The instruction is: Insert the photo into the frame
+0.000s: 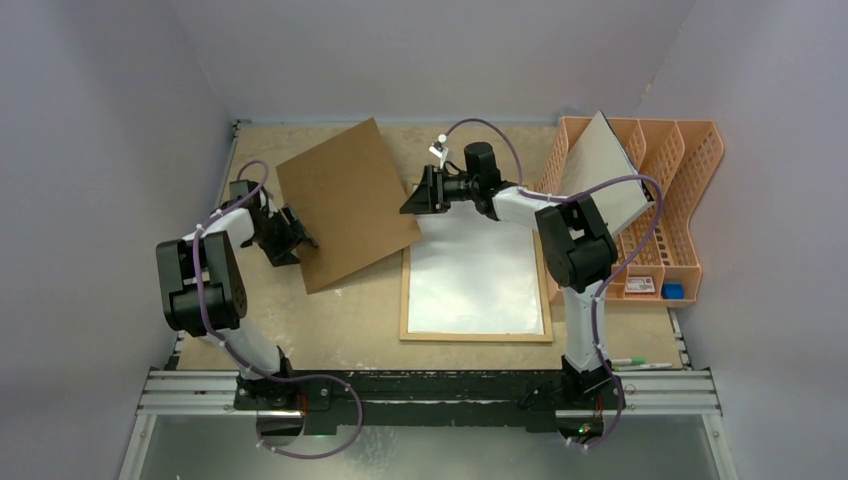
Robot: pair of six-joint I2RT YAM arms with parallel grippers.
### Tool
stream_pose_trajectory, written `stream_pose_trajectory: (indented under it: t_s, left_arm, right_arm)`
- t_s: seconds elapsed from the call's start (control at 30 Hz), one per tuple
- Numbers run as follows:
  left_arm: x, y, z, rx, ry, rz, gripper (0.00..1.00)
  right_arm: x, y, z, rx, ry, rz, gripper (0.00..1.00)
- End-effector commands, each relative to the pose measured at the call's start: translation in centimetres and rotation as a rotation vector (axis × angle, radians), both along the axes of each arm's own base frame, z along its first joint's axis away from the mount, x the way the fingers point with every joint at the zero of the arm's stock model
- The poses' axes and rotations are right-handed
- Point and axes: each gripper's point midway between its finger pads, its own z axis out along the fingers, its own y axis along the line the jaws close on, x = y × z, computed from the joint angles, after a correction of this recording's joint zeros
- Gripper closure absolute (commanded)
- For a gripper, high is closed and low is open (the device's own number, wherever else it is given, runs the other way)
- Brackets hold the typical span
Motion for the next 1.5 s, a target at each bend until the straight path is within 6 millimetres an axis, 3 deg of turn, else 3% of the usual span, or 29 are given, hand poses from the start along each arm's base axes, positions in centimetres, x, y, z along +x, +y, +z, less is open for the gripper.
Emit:
stream_pose_trajectory:
  t_s: [0.0, 0.3, 0.5, 0.57, 0.7, 0.9, 1.03, 1.17, 1.37, 1.47]
  left_arm:
    - [0.6, -1.1, -1.3, -0.033, -0.012, -0.043, 0.39]
    - [0.3, -1.7, -1.5, -0.066, -0.013, -0.040, 0.38]
    - [0.0, -2.1, -1.6, -0.085, -0.012, -0.037, 0.38]
    - [-0.1, -2.2, -1.7, -0.092, -0.012, -0.036, 0.38]
    - [-0.2, -2.1, -1.8, -0.085, -0.009, -0.039, 0.39]
    - [-0.2, -1.9, -1.4, -0.070, -0.017, -0.044, 0.38]
    - [0.0, -1.5, -0.8, -0.057, -0.030, -0.040, 0.38]
    - [0.9, -0.7, 1.2, -0.051, -0.082, -0.022, 0.36]
    - [2.6, 0.4, 7.0, -0.023, -0.237, 0.002, 0.19]
    - [2.9, 0.5, 9.4, 0.006, -0.308, -0.025, 0.17]
  right_arm:
    - [-4.1, 2.4, 0.7, 0.031, 0.099, 0.160, 0.38]
    - [-4.9, 3.3, 0.9, -0.010, 0.307, 0.137, 0.30]
    - [-5.3, 3.4, 0.2, -0.011, 0.532, 0.026, 0.44]
    - [-5.4, 3.5, 0.9, 0.012, 0.555, 0.007, 0.47]
    - [-4.0, 3.7, 1.5, -0.016, 0.492, -0.061, 0.50]
    - [-3.3, 3.2, 0.8, -0.070, 0.395, -0.116, 0.58]
    - [-2.7, 3.1, 2.0, -0.042, 0.309, -0.140, 0.72]
    - [-1.9, 3.1, 4.5, -0.006, 0.200, -0.158, 1.00]
    - [-1.2, 2.7, 9.2, 0.053, 0.060, -0.186, 1.00]
    - [-0.2, 1.7, 11.9, 0.087, 0.032, -0.252, 1.00]
